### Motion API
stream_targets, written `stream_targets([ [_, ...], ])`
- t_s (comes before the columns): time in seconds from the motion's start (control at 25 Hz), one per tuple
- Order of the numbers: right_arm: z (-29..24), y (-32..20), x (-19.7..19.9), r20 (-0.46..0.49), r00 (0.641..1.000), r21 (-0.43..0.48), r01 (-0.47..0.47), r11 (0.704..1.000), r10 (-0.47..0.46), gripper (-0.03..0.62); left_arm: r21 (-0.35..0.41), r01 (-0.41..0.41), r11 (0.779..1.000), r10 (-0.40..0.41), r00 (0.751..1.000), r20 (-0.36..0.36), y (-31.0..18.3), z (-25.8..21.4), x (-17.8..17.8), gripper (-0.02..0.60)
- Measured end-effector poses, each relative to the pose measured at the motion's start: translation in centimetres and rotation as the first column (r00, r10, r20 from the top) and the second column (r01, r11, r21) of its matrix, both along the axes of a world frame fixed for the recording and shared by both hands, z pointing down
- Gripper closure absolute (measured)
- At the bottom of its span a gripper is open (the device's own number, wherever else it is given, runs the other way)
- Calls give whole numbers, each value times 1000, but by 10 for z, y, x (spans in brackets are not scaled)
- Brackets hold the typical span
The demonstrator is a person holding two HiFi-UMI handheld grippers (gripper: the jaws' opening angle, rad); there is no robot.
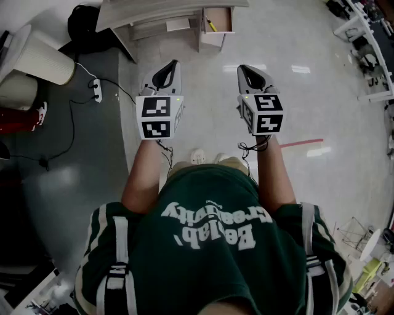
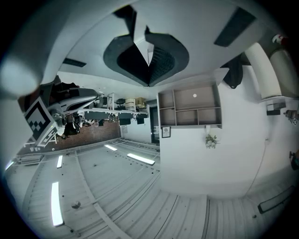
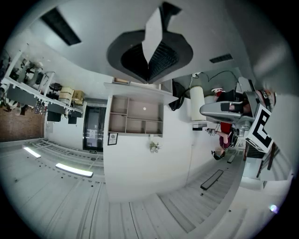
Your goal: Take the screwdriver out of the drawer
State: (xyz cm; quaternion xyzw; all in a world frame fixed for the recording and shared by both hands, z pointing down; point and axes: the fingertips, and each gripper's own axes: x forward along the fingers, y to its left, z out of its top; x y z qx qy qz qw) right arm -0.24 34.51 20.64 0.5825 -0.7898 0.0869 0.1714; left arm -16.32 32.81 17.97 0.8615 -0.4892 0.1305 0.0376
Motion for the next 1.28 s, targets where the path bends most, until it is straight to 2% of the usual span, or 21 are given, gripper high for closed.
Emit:
stream_targets([
  [0.4, -15, 0, -5, -13, 1000, 48, 9, 999, -8, 560, 8, -5, 1000, 5, 1000, 3, -1, 0, 1, 565],
  [1.28, -20, 16, -22, -3, 1000, 73, 27, 997, -27, 560, 26, -24, 999, 24, 1000, 4, 11, -8, -11, 565],
])
